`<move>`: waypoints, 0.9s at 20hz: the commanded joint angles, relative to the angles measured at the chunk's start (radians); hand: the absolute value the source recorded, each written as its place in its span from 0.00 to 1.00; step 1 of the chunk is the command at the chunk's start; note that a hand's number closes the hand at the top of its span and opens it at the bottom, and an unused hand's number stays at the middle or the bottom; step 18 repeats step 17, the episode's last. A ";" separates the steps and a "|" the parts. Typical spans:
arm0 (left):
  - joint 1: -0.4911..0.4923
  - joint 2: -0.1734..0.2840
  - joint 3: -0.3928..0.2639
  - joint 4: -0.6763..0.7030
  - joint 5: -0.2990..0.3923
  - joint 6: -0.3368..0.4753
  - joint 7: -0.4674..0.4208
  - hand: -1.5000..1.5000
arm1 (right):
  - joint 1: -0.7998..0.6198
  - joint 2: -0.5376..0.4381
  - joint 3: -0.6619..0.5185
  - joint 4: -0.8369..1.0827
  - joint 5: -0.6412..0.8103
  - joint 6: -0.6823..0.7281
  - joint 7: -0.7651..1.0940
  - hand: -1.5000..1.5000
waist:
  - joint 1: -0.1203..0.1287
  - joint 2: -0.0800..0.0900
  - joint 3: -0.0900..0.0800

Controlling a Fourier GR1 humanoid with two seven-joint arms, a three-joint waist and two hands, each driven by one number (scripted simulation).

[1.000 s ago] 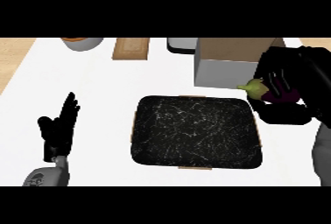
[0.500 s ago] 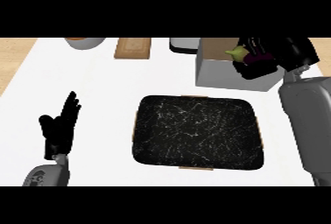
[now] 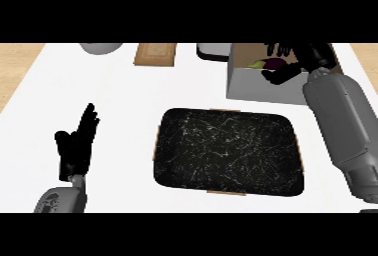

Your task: Pick the eggplant from the tray and place it in the cardboard box

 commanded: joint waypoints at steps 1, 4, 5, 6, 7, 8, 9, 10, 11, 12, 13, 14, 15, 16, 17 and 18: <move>0.001 -0.016 -0.010 -0.032 0.000 0.010 0.018 0.50 | -0.085 0.013 -0.067 0.221 -0.049 -0.017 -0.077 0.00 | 0.019 0.009 0.003; 0.031 0.010 -0.004 -0.011 -0.008 -0.012 -0.028 0.50 | -0.091 0.005 -0.127 0.276 -0.115 -0.026 -0.187 0.00 | 0.009 0.007 0.002; -0.017 0.012 0.002 -0.013 -0.001 -0.007 0.027 0.50 | -0.123 0.017 -0.137 0.316 -0.122 -0.031 -0.195 0.00 | 0.011 0.009 0.003; -0.052 0.025 0.015 -0.011 0.012 -0.016 0.053 0.50 | -0.090 0.008 -0.170 0.299 -0.170 -0.019 -0.274 0.00 | 0.007 0.010 0.003; -0.025 0.009 0.012 0.020 -0.001 -0.003 -0.009 0.50 | -0.131 0.013 -0.180 0.308 -0.189 0.017 -0.279 0.00 | 0.003 0.007 0.002; -0.025 -0.009 0.005 0.036 -0.014 0.019 -0.016 0.50 | -0.107 0.016 -0.193 0.311 -0.214 0.031 -0.331 0.00 | -0.004 0.007 0.002; 0.007 0.010 0.013 0.008 0.013 -0.019 -0.017 0.50 | -0.113 0.022 -0.231 0.315 -0.257 0.049 -0.343 0.00 | 0.005 0.006 0.003; -0.026 0.022 0.023 0.011 0.020 -0.024 0.005 0.50 | -0.104 0.025 -0.259 0.299 -0.300 0.080 -0.369 0.00 | -0.010 0.002 0.003; 0.000 0.008 0.021 0.020 0.014 -0.013 -0.027 0.50 | -0.145 0.004 -0.290 0.317 -0.330 0.110 -0.348 0.00 | -0.006 0.002 0.002; -0.001 0.010 0.006 -0.019 -0.015 0.015 0.002 0.50 | -0.103 -0.010 -0.317 0.340 -0.360 0.138 -0.394 0.00 | -0.005 0.002 0.004; -0.032 -0.005 0.010 0.014 -0.009 0.022 0.015 0.50 | -0.149 -0.040 -0.349 0.371 -0.390 0.185 -0.369 0.00 | -0.003 0.008 0.003; 0.017 -0.001 0.003 -0.008 -0.006 0.004 -0.017 0.50 | -0.127 -0.044 -0.373 0.376 -0.417 0.195 -0.394 0.00 | -0.003 0.003 0.003; 0.004 0.011 0.004 -0.006 0.002 -0.016 -0.010 0.50 | -0.119 -0.086 -0.389 0.412 -0.424 0.219 -0.398 0.00 | -0.003 0.006 0.003; -0.019 0.010 0.003 -0.017 -0.003 -0.003 0.024 0.50 | -0.139 -0.120 -0.408 0.435 -0.438 0.237 -0.391 0.00 | 0.000 0.007 0.003; -0.036 0.020 0.022 0.028 0.014 -0.021 0.019 0.50 | -0.147 -0.118 -0.407 0.451 -0.437 0.227 -0.392 0.00 | -0.006 0.006 0.002; -0.036 0.020 0.022 0.028 0.014 -0.021 0.019 0.50 | -0.147 -0.118 -0.407 0.451 -0.437 0.227 -0.392 0.00 | -0.006 0.006 0.002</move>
